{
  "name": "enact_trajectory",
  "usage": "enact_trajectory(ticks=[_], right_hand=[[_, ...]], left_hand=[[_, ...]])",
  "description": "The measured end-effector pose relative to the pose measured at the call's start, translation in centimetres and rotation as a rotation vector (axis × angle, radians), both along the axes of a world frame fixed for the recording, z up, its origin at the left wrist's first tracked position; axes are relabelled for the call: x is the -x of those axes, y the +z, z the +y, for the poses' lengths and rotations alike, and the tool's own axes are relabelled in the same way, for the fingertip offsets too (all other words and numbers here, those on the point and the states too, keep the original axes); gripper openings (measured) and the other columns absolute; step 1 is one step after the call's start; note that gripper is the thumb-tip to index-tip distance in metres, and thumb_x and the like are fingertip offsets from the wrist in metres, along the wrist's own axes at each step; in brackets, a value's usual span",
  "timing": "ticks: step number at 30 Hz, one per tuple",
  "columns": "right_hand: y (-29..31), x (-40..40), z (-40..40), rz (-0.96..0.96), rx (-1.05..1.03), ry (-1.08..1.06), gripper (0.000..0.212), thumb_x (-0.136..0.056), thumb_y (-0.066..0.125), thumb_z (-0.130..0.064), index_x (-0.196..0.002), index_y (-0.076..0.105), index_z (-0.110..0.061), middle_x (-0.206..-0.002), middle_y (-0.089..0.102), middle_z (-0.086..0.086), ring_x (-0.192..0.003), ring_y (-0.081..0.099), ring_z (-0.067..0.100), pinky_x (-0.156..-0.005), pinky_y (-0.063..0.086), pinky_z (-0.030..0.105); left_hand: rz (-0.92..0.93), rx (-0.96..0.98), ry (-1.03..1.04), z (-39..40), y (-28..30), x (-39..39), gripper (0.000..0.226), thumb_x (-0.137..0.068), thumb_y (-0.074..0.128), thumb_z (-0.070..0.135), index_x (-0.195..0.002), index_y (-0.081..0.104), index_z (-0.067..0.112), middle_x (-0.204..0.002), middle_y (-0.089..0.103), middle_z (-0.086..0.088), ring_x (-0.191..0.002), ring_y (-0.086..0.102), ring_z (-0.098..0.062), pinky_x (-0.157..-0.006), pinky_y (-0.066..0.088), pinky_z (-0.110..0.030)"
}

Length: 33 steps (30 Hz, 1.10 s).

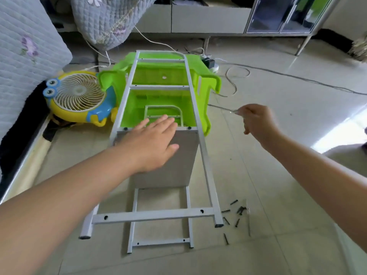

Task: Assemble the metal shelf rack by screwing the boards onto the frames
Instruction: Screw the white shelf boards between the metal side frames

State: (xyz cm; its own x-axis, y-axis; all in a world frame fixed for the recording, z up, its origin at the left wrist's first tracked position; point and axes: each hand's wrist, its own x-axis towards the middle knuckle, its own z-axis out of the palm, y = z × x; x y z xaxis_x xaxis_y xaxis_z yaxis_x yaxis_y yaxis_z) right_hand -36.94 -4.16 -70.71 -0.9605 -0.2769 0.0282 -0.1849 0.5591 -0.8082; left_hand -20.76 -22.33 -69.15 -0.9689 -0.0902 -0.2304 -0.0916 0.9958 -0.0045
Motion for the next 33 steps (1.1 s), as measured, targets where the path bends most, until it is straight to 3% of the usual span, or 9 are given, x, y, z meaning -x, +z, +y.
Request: enact_trajectory(ticks=[4, 8, 10, 14, 18, 26, 30, 33], right_hand=[[-7.5, 0.0, 5.8, -0.051, -0.175, -0.044, 0.025, -0.093, 0.046, -0.011, -0.109, 0.065, -0.005, -0.072, 0.059, 0.002, -0.077, 0.055, 0.021, -0.075, 0.044, 0.029], [-13.8, -1.8, 11.2, -0.171, -0.373, -0.066, 0.026, -0.094, 0.046, -0.01, -0.115, 0.061, -0.002, -0.102, 0.065, 0.018, -0.094, 0.06, 0.031, -0.078, 0.044, 0.028], [-16.8, -2.6, 13.4, -0.235, -0.398, -0.099, 0.021, -0.093, 0.047, -0.009, -0.107, 0.06, -0.001, -0.101, 0.064, 0.018, -0.089, 0.058, 0.03, -0.074, 0.043, 0.029], [-20.6, -4.4, 16.1, -0.282, -0.353, -0.213, 0.004, -0.089, 0.05, -0.006, -0.087, 0.054, -0.007, -0.079, 0.058, 0.01, -0.072, 0.05, 0.024, -0.061, 0.039, 0.03], [-22.3, -5.7, 17.1, -0.303, -0.322, -0.304, 0.007, -0.082, 0.052, -0.001, -0.078, 0.051, -0.006, -0.072, 0.053, 0.012, -0.07, 0.047, 0.024, -0.058, 0.032, 0.029], [-24.1, -6.9, 18.7, -0.355, -0.626, -0.246, 0.007, -0.082, 0.05, -0.006, -0.079, 0.046, -0.012, -0.085, 0.057, 0.013, -0.079, 0.05, 0.027, -0.063, 0.034, 0.028], [-24.7, -6.8, 18.9, -0.316, -0.758, -0.174, 0.009, -0.082, 0.048, -0.007, -0.084, 0.057, -0.009, -0.099, 0.058, 0.015, -0.096, 0.054, 0.031, -0.069, 0.04, 0.03], [-24.9, -6.7, 18.9, -0.255, -0.807, -0.165, 0.015, -0.084, 0.047, -0.008, -0.088, 0.06, -0.003, -0.099, 0.057, 0.015, -0.096, 0.053, 0.032, -0.069, 0.04, 0.031]], left_hand=[[0.108, -0.134, 0.044, 2.5, -0.8, 3.4, 0.059, -0.099, 0.023, 0.036, -0.149, 0.008, 0.008, -0.157, 0.002, -0.005, -0.145, 0.0, -0.014, -0.116, 0.005, -0.031], [0.205, -0.197, 0.102, 4.4, -1.2, 6.0, 0.058, -0.099, 0.029, 0.034, -0.147, 0.015, 0.002, -0.156, 0.01, -0.011, -0.145, 0.005, -0.02, -0.117, 0.01, -0.033], [0.192, -0.158, 0.068, 5.2, -1.3, 6.8, 0.061, -0.098, 0.029, 0.036, -0.147, 0.012, 0.003, -0.157, 0.006, -0.011, -0.145, 0.002, -0.019, -0.117, 0.006, -0.034], [0.079, -0.115, -0.014, 6.1, -1.6, 7.6, 0.06, -0.099, 0.024, 0.035, -0.148, 0.007, 0.007, -0.157, -0.003, -0.006, -0.145, -0.007, -0.016, -0.116, -0.002, -0.031], [0.015, -0.084, -0.037, 6.0, -1.6, 7.8, 0.082, -0.072, 0.011, 0.037, -0.149, 0.008, 0.008, -0.157, -0.005, -0.004, -0.144, -0.01, -0.014, -0.115, -0.005, -0.03], [0.012, -0.05, -0.05, 6.2, -1.7, 7.8, 0.085, -0.068, 0.014, 0.037, -0.149, 0.007, 0.011, -0.157, -0.006, -0.001, -0.143, -0.012, -0.012, -0.115, -0.007, -0.029], [0.012, -0.054, -0.053, 6.1, -1.8, 7.7, 0.085, -0.069, 0.013, 0.037, -0.149, 0.005, 0.011, -0.157, -0.008, 0.0, -0.143, -0.014, -0.011, -0.114, -0.008, -0.029], [0.037, -0.078, -0.054, 6.0, -1.9, 7.5, 0.083, -0.071, 0.009, 0.037, -0.149, 0.0, 0.011, -0.157, -0.01, 0.0, -0.143, -0.013, -0.011, -0.114, -0.008, -0.028]])
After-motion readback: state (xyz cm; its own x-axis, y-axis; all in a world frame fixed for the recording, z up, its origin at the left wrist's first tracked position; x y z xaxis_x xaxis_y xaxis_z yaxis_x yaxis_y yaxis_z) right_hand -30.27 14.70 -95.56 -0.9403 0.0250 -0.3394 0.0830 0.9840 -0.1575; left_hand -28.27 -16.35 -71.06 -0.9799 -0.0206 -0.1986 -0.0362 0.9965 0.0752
